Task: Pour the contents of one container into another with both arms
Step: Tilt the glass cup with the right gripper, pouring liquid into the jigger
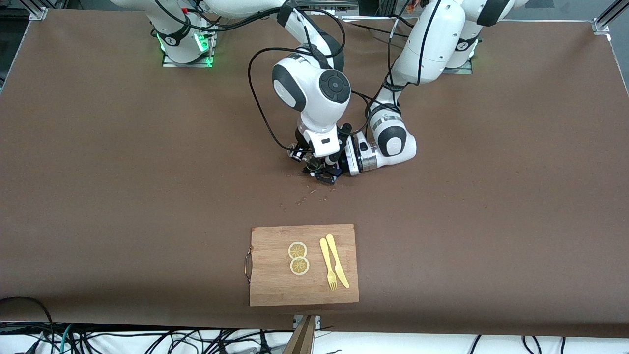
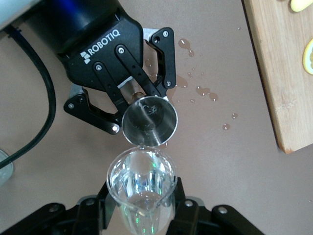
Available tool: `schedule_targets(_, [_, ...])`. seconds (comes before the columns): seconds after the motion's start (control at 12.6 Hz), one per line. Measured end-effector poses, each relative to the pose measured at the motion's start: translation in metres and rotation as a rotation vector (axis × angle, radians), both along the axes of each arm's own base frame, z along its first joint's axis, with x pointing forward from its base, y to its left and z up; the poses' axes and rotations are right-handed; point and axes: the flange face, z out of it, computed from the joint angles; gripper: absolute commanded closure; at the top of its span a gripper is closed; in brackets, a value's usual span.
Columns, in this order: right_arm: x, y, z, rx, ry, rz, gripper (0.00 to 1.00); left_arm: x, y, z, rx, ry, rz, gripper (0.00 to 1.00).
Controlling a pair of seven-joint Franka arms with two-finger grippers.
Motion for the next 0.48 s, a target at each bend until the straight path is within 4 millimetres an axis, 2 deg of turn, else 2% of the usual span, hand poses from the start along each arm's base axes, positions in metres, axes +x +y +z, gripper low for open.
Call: schedule_targets(0.48, [0.014, -0.010, 0.003, 0.005, -0.007, -0.026, 0.90, 0.001, 0.001, 0.000, 0.002, -0.001, 0.001, 1.00])
